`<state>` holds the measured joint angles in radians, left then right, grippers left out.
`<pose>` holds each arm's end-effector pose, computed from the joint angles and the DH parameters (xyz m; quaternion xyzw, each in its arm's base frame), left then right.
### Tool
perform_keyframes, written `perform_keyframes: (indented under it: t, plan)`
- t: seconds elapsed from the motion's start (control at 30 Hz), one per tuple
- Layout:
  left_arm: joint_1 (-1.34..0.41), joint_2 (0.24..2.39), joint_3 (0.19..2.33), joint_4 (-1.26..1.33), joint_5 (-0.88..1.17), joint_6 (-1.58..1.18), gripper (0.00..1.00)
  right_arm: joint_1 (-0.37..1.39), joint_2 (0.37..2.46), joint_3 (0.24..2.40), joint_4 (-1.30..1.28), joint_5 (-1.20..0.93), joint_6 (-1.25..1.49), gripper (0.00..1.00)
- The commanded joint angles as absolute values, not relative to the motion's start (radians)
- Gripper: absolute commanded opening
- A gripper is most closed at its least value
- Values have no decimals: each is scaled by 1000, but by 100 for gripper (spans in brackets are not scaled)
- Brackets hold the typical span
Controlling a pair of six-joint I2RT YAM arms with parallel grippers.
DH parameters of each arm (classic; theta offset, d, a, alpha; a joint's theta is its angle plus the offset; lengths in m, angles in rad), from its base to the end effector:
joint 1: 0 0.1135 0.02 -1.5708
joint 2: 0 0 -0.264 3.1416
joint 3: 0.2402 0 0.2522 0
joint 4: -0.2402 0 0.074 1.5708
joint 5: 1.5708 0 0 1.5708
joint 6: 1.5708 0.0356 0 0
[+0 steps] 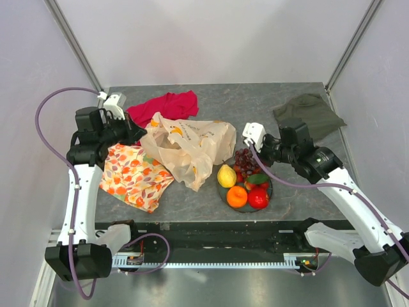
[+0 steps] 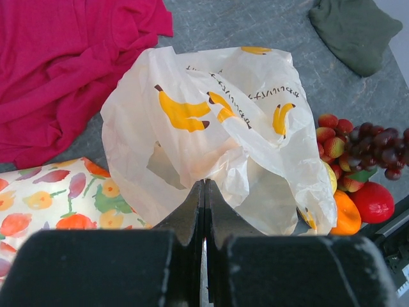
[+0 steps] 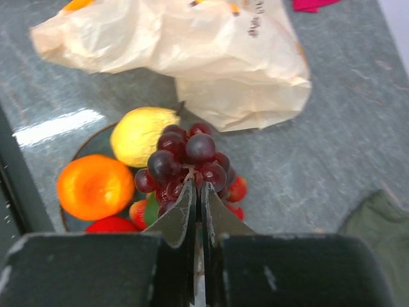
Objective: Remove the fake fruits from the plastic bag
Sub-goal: Place the fake fruit on the plate.
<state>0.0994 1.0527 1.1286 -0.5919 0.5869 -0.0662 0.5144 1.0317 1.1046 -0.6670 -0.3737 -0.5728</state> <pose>0.2200 0.0021 0.3701 0.0767 0.8364 -0.2419 0.4859 0.1792 0.1162 0.3578 -0.5234 0.6976 0.1505 0.4656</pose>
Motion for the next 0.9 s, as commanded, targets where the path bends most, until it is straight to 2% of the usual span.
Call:
perform_keyframes:
  t: [0.0, 0.03, 0.13, 0.27, 0.43, 0.6, 0.63, 0.7, 0.87]
  plan:
    - [107, 1014, 1114, -554, 620, -63, 2, 540, 1011, 1074, -710, -442, -575, 13]
    - [106, 1012, 1111, -555, 621, -64, 2, 540, 1011, 1074, -722, -451, -580, 26]
    - [107, 1005, 1103, -552, 623, -66, 2, 548, 1023, 1080, -773, -476, -591, 57]
    - [107, 997, 1094, -551, 627, -69, 2, 551, 1046, 1118, -847, -477, -600, 68]
    - [107, 989, 1083, -540, 629, -75, 2, 548, 1057, 1187, -893, -445, -572, 76]
    - [107, 999, 1097, -528, 635, -90, 2, 546, 1109, 1271, -818, -345, -430, 85]
    - [106, 1005, 1109, -522, 635, -92, 2, 548, 1133, 1282, -799, -289, -375, 93]
    - [107, 1031, 1124, -508, 641, -104, 2, 545, 1156, 1305, -735, -221, -322, 98]
    - [106, 1156, 1261, -428, 702, -184, 2, 528, 1229, 1348, -637, -31, -261, 98]
